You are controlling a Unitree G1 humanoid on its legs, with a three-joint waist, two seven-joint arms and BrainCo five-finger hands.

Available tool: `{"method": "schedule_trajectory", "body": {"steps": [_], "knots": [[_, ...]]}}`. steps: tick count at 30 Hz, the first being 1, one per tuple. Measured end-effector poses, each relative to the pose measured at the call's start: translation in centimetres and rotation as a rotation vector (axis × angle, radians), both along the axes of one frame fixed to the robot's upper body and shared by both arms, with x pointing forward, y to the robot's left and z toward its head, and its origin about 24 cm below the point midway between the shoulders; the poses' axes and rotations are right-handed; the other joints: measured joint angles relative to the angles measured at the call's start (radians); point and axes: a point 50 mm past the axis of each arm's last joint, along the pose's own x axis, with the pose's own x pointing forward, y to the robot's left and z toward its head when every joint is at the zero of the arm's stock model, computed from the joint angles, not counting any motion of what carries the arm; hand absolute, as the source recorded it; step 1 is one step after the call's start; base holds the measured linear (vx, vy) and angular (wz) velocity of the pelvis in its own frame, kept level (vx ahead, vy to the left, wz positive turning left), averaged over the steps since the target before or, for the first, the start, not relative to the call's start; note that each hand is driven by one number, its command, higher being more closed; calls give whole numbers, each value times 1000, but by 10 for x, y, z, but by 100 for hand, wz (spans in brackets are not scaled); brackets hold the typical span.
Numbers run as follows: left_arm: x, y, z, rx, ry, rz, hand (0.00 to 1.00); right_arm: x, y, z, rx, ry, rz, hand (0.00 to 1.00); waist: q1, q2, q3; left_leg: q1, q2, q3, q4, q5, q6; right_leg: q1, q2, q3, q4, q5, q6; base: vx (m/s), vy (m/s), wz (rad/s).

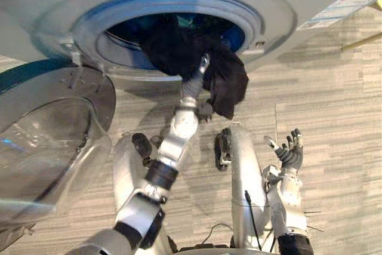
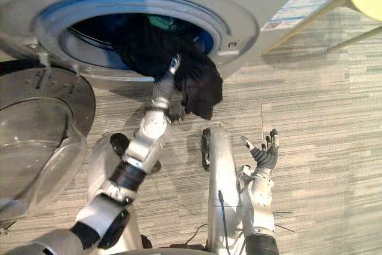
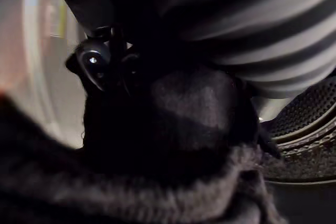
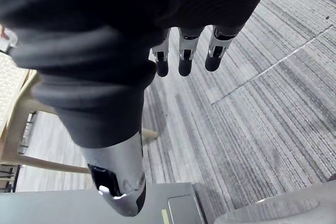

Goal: Pick up the laundry basket with both hands and put the clothes into the washing machine.

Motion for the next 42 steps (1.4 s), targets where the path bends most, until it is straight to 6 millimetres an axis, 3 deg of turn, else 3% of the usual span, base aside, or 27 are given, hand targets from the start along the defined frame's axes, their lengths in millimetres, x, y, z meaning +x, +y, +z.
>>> {"method": "schedule_trajectory", "body": {"steps": [1,2,5,6,7,8,11,18,23,27,31,36,40,42], "knots": [[5,6,13,-2,-31,25,100,0,1,2,0,-10,4,0,-3,-4,2,-7,0,-1,2,1,1,-8,1,0,3,2,-3,12,-66,-13],[15,26,49,-13,-113,93,100,0,6,6,6,-38,10,0,-24,-9,5,-27,3,-5,4,4,3,-26,3,-4,4,9,-14,16,-40,-5],[22,51,104,-47,-225,168,100,1,8,9,9,-63,14,0,-28,-17,9,-46,20,-12,11,5,3,-42,16,-11,3,15,-17,46,-52,-12],[21,61,134,-64,-288,201,100,1,8,9,8,-64,15,0,-28,-17,9,-56,20,-23,13,4,3,-45,16,-22,1,15,-18,47,-29,-3],[20,63,144,-78,-310,205,100,1,8,9,8,-65,14,0,-29,-17,9,-59,20,-26,12,4,3,-45,15,-26,0,15,-18,74,-41,0],[15,67,163,-99,-360,221,0,1,8,10,7,-71,13,0,-28,-21,11,-60,20,-30,11,5,3,-45,14,-30,-1,15,-18,65,-32,0],[6,77,196,-112,-450,275,0,2,9,13,4,-98,14,0,-27,-30,16,-61,19,-31,3,5,2,-45,12,-37,-8,15,-18,58,-32,1],[3,91,210,-3,-484,405,0,2,8,14,21,-118,21,0,-26,-45,23,-67,13,-31,-7,5,2,-43,-4,-52,-22,15,-18,35,-17,2],[10,82,214,536,-507,630,0,3,9,15,37,-140,65,0,-24,-52,27,-61,-10,-34,-25,16,5,-27,-31,-58,-29,15,-18,44,-17,15],[25,79,200,854,-433,723,0,3,8,14,65,-152,92,0,-25,-52,27,-26,-16,-31,-43,18,4,12,-35,-62,-50,15,-18,41,-27,4],[27,78,197,1001,-420,778,0,3,8,11,89,-154,109,0,-23,-52,27,-6,-18,-26,-63,23,3,32,-36,-63,-69,15,-18,41,-37,2],[24,79,192,1006,-427,780,0,3,8,11,88,-156,125,0,-22,-52,27,16,-19,-27,-68,23,3,55,-37,-66,-72,15,-18,43,-39,2],[8,72,167,985,-505,732,0,3,8,5,90,-129,125,0,-14,-52,27,54,-19,-27,-74,23,2,92,-41,-71,-73,14,-18,34,-51,3],[10,74,152,978,-469,698,0,3,8,4,86,-120,129,0,-17,-51,27,68,-20,-27,-77,22,2,105,-42,-72,-75,11,-24,12,-60,0]]}}
